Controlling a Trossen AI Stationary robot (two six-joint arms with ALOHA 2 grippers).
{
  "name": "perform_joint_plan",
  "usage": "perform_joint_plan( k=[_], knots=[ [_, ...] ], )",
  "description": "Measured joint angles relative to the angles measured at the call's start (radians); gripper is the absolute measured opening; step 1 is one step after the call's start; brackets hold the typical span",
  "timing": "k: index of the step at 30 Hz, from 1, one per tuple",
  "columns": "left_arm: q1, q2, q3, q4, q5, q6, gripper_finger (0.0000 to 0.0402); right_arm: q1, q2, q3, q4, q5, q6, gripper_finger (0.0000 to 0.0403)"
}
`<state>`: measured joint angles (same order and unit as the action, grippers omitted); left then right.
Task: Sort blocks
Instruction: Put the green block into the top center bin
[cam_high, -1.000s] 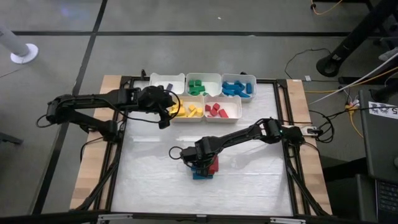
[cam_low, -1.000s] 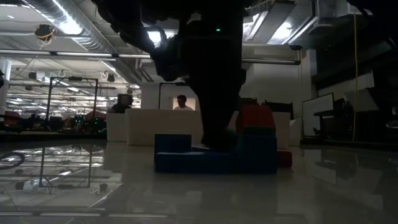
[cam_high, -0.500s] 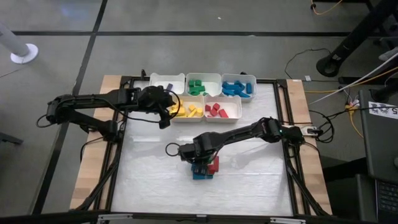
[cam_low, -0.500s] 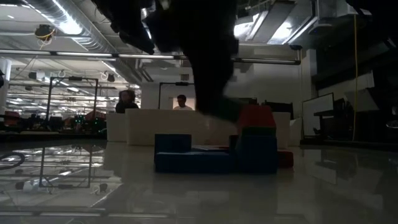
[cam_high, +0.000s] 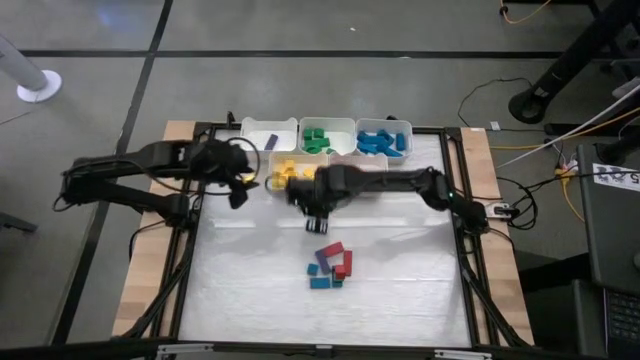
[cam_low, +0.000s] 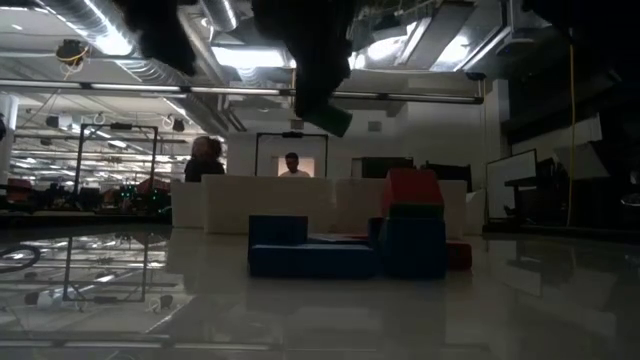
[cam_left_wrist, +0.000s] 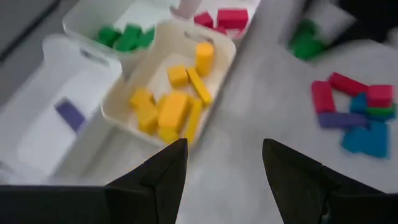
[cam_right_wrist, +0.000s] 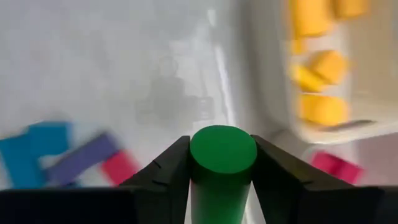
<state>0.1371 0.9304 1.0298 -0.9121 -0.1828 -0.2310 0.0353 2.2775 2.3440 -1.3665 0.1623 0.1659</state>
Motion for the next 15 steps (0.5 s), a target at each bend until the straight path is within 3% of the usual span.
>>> perform_joint_plan(
  k=[7, 15],
  knots=[
    [-0.091, -0.103, 0.000, -0.086, 0.000, -0.215, 0.0196, -0.188, -0.001, -0.002, 0.106, 0.056, -0.177, 0.0144],
    [-0.200, -0.082, -0.003, -0.075, 0.000, -0.366, 0.0196, -0.394, -0.001, -0.010, 0.311, 0.056, -0.224, 0.0162]
  ],
)
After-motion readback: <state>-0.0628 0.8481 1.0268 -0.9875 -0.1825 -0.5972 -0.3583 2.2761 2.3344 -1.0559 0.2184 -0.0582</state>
